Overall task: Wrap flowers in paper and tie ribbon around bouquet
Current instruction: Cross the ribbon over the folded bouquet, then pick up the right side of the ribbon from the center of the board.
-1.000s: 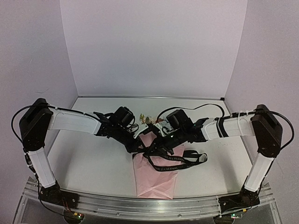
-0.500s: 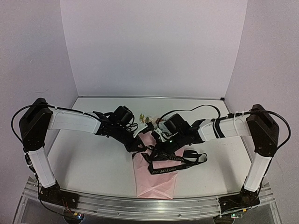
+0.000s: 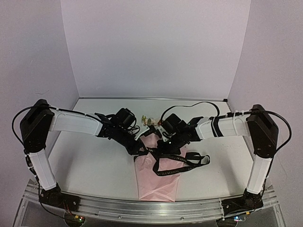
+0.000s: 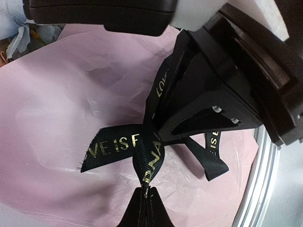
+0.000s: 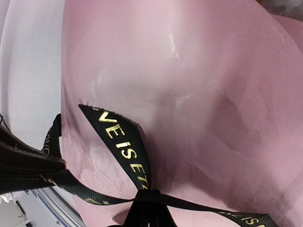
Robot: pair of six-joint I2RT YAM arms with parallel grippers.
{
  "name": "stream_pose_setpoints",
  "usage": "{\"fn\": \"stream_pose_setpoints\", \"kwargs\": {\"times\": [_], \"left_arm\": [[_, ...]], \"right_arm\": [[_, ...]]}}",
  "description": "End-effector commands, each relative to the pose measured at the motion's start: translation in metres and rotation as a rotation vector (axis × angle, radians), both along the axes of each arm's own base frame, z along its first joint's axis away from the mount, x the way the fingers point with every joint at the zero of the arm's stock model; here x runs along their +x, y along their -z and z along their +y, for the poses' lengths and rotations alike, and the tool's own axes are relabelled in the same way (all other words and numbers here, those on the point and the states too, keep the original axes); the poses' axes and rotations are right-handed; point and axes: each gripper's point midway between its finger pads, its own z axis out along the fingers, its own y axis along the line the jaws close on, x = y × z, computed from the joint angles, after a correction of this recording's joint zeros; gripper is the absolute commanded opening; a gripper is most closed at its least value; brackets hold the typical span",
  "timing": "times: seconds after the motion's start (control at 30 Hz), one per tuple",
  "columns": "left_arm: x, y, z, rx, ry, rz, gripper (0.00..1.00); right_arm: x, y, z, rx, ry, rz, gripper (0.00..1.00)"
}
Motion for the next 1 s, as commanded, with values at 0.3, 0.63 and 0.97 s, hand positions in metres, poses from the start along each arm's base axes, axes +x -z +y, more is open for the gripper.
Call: {"fn": "stream_pose_setpoints", "kwargs": {"times": [0.3,0.63,0.97], "left_arm": [[0.003,0.007,-0.004,0.031,-0.011,0.054,0.09],[-0.01,-0.001,-0.004,0.054,0.011,0.017,0.13],[-0.033,-0.004,-0.013,0.127,0.05,-0.07,0.13]], "right_arm": [[-0.001,-0.021,-0.007,0.0,-0.011,-0.092,0.25],[-0.012,-0.047,-0.023,0.044,-0.005,-0.14,0.37],[-0.021,-0.049,-0.053,-0.025,0.01,-0.171,0.39]]}}
